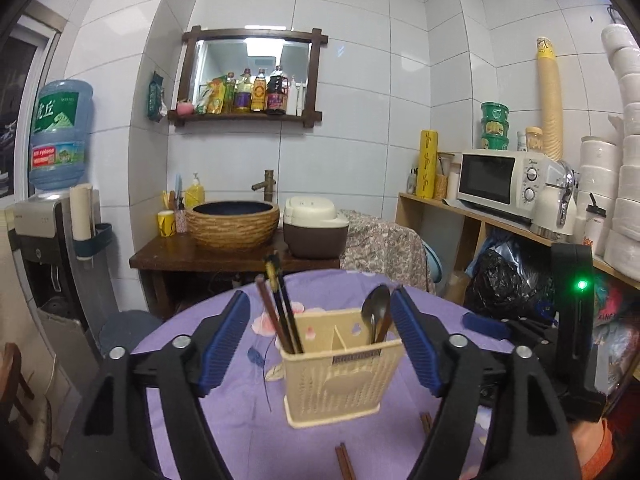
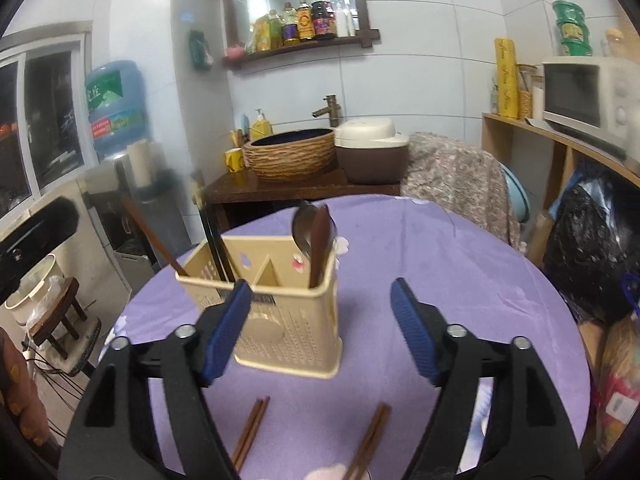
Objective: Organize utensils
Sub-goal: 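Move both tools to the brown chopsticks and close each on one chopstick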
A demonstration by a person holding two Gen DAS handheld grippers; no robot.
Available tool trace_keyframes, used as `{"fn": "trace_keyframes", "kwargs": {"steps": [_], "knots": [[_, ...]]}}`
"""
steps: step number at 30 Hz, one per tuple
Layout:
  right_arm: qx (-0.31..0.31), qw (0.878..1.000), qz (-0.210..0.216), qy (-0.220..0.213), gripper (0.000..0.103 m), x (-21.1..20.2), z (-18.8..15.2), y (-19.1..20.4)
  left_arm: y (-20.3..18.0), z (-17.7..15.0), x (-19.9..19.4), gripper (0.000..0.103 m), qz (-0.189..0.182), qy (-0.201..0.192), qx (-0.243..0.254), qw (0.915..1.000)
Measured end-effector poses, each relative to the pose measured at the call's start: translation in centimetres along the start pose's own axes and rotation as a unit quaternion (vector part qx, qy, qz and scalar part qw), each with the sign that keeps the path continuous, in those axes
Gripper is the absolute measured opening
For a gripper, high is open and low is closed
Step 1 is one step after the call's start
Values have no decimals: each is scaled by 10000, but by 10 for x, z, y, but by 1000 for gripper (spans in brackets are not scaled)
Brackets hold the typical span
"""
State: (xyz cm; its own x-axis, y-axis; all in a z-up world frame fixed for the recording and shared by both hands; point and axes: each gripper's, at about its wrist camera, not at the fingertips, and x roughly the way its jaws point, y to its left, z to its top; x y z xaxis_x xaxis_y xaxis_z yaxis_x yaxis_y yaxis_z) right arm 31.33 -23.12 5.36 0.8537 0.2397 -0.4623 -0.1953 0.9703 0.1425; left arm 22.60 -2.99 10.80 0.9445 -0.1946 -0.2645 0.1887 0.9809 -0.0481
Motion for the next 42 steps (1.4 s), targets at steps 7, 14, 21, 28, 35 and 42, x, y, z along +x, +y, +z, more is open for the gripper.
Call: {"fn": "trace_keyframes", "kwargs": {"steps": [7,14,21,28,35,42], "knots": [[200,9969,-543,540,92,-25,-54,-20,9,-53,-16,87,58,568,48,9984],[172,9828,-1077,1489,93,-18,-123,-33,23,-122,-2,86,259,1696,-70,9852],[244,9703,-1248,2058,93,-15,-166,-33,22,-157,2,73,119,2296,-123,9731],[132,9644,-1343,2275,93,-14,-176,-21,2,-175,5,70,-100,2559,70,9666],[125,9604,-1437,2384,94,-8,-177,-18,-1,-183,8,70,-119,2696,52,9629],[388,9562,-1736,2325,94,-17,-178,-51,-1,-185,8,68,-210,2800,-51,9598]]}}
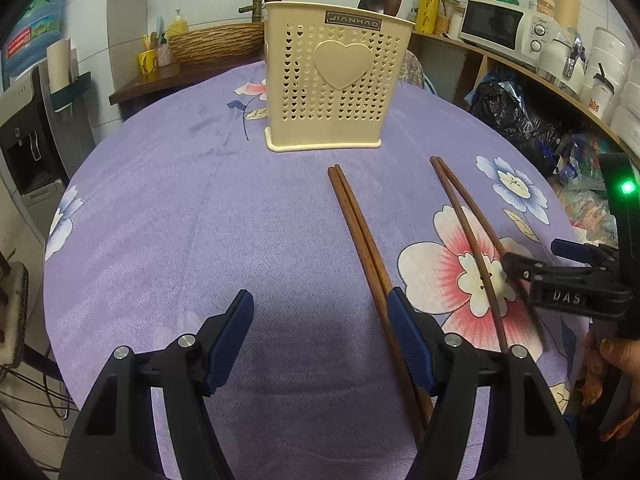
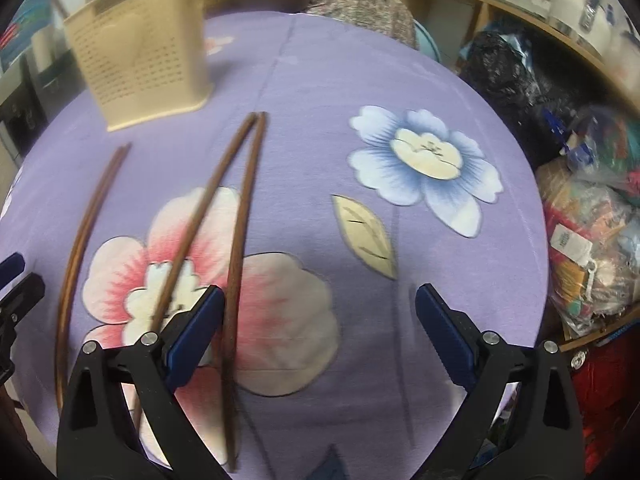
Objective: Organize utensils
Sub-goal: 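Move both tools to the brown chopsticks and close each on one chopstick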
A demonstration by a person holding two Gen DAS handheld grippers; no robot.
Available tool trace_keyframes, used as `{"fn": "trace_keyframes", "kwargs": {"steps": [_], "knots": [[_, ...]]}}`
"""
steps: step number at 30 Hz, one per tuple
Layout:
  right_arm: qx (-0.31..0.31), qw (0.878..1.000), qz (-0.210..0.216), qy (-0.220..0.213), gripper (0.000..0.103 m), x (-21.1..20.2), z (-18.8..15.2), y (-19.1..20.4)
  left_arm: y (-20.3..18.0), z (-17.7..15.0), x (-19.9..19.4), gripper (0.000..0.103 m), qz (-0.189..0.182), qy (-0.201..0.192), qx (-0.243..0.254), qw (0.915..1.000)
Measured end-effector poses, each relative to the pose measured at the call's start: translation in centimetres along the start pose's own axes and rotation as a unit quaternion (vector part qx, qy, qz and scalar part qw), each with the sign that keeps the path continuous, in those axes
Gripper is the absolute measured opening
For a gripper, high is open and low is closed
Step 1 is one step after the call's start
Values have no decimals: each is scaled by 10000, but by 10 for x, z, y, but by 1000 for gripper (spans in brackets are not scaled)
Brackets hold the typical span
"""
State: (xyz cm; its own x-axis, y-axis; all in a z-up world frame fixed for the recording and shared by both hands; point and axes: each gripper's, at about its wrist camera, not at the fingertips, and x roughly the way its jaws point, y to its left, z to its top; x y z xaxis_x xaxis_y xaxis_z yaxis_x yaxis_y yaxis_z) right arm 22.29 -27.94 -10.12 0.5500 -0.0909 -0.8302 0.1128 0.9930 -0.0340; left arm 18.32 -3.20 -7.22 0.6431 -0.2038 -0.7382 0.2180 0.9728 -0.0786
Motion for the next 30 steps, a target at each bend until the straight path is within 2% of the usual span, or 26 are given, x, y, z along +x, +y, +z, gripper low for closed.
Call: {"fn": "trace_keyframes", "kwargs": {"steps": [7,19,25,30], "knots": [[61,9999,68,-52,94,0,-3,-5,-13,-2,6,60,10,130,150,9998],[154,9997,193,-82,95,2,-5,-10,-18,-6,10,57,102,271,276,9992],[143,9997,175,-96,97,3,-5,-9,-22,8,26,57,333,252,453,9981],[98,9996,229,-95,97,4,-3,-9,-5,21,35,54,372,281,388,9982]]}}
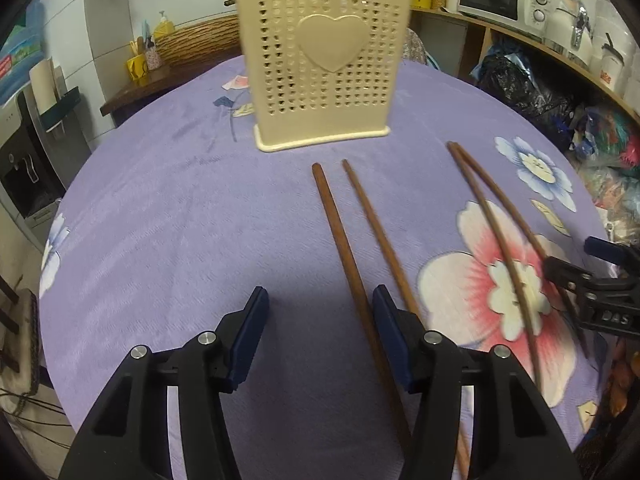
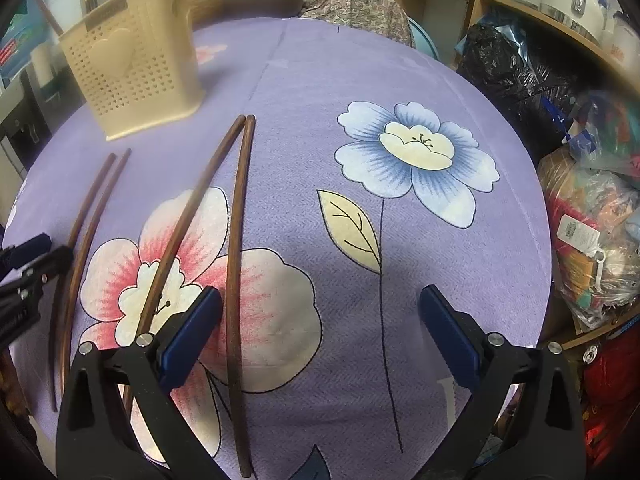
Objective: Organize utensils
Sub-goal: 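Move both tools to the brown chopsticks and close each on one chopstick, then lift both brown chopsticks and carry them above the cream holder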
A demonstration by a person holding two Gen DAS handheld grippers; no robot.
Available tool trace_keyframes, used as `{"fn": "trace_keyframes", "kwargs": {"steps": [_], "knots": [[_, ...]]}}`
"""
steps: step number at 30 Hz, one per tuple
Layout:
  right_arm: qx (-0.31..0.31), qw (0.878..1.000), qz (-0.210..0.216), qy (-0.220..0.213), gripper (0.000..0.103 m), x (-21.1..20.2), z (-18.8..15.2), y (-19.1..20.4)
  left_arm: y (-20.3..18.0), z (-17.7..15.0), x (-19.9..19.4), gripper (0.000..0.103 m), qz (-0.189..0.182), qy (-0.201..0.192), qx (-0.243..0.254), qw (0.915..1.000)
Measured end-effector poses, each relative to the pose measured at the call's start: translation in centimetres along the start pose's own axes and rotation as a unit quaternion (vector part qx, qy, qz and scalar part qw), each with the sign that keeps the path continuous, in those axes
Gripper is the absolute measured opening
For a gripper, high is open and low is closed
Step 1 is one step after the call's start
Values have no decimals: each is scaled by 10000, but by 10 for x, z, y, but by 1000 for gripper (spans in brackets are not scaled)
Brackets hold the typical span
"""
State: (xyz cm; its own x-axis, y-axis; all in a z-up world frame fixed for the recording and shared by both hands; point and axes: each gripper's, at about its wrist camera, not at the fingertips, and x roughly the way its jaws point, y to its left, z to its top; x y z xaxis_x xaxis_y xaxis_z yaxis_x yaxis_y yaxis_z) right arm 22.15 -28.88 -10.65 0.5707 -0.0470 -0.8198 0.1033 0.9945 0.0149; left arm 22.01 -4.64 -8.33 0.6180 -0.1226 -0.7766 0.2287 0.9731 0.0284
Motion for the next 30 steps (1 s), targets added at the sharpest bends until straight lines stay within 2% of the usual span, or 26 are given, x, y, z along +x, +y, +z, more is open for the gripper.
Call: {"fn": "trace_keyframes", "kwargs": {"steps": [5,10,11,16,18,21,24,26,30], "knots": [[-164,9999,18,-14,97,4,9,4,24,6,4,51,-16,28,-139,9999],[-514,9986,103,27,97,16,30,21,24,18,12,50,-40,73,-134,9999],[-591,9981,147,33,94,19,35,25,23,20,13,48,-46,81,-132,9999],[-627,9969,459,133,72,35,64,33,24,41,27,29,-77,165,-168,9997],[-625,9968,489,132,59,41,76,36,25,51,34,24,-108,230,-215,9994],[-706,9961,509,114,28,47,90,46,27,63,43,14,-110,312,-296,9990],[-796,9955,500,99,12,52,98,54,25,69,47,11,-106,353,-324,9988],[-797,9955,504,72,8,53,100,54,25,70,47,10,-114,347,-355,9987],[-706,9958,589,39,8,53,100,52,24,68,46,10,-101,267,-421,9987]]}}
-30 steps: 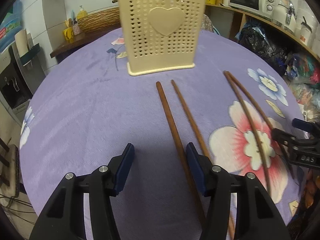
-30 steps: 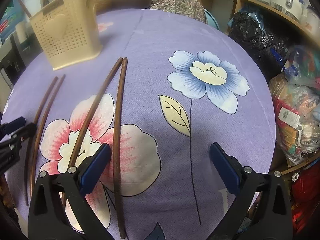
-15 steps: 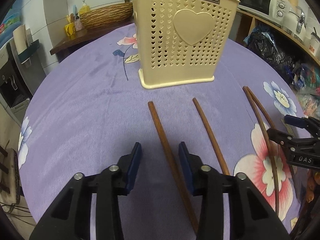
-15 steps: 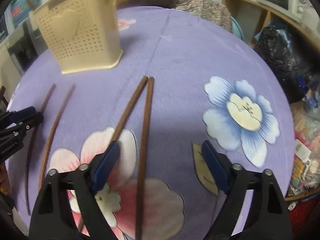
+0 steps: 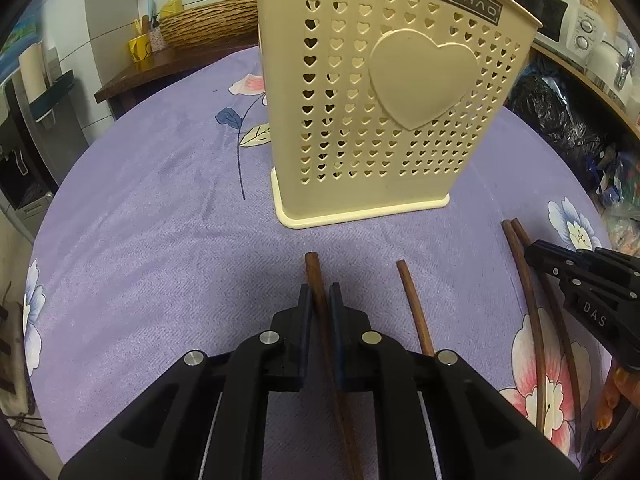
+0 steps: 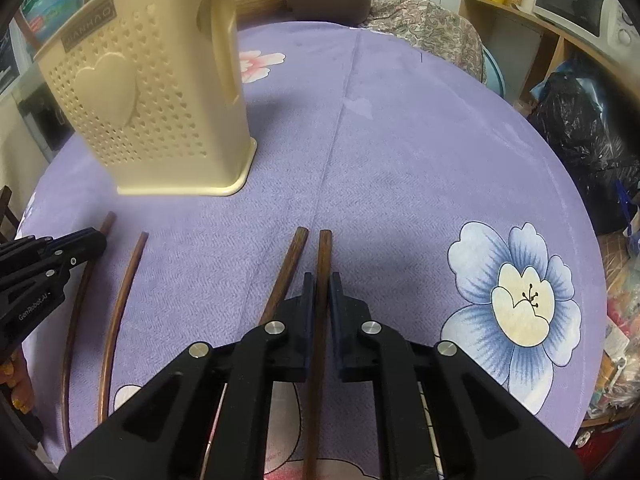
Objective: Organize utensils
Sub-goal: 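Lift both brown chopsticks and carry them above the cream holder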
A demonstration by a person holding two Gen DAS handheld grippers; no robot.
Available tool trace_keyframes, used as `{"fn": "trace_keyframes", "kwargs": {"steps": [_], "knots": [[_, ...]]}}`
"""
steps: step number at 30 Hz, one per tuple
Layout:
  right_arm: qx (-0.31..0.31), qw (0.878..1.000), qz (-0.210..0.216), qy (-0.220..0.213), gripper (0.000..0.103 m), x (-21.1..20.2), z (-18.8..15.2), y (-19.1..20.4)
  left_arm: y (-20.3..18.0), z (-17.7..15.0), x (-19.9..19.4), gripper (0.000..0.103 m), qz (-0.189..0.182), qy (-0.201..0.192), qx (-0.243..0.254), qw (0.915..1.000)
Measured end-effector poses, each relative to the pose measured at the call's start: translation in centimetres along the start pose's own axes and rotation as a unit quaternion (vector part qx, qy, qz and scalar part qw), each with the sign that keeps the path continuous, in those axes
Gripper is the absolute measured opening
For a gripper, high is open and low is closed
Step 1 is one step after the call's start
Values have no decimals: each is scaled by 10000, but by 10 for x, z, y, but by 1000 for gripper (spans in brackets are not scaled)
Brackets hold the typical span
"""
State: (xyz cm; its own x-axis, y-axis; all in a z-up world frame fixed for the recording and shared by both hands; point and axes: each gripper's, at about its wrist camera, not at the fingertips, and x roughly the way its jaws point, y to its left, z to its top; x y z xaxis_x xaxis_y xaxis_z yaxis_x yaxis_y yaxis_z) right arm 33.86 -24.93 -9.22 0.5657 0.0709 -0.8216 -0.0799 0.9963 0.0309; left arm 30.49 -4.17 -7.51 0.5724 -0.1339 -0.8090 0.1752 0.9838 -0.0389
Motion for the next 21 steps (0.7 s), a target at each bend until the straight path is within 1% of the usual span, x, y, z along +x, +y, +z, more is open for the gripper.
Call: {"fn": "trace_keyframes", "kwargs": {"steps": [3,5,8,10,14,15,18,21], "knots": [[140,9996,241,-33,8,-1,0,-6,2,0,-3,9,-136,-34,-112,9998],[256,9988,397,-152,8,-9,1,-12,3,0,-10,9,-175,-142,-151,9996],[328,9972,550,-385,8,-30,1,-18,2,1,-36,9,-265,-473,-137,9984],[409,9945,783,-571,8,-51,1,-24,4,1,-59,9,-400,-731,-141,9964],[439,9865,1139,-1091,8,-107,-1,-35,11,5,-109,8,-611,-1291,-118,9897],[456,9838,1245,-1206,8,-120,-4,-39,12,4,-126,8,-655,-1479,-90,9868],[471,9769,1478,-1472,8,-150,-4,-47,14,4,-161,8,-758,-1875,-24,9793],[351,9732,1520,-1688,8,-177,-7,-49,16,3,-186,8,-783,-2196,32,9724]]}}
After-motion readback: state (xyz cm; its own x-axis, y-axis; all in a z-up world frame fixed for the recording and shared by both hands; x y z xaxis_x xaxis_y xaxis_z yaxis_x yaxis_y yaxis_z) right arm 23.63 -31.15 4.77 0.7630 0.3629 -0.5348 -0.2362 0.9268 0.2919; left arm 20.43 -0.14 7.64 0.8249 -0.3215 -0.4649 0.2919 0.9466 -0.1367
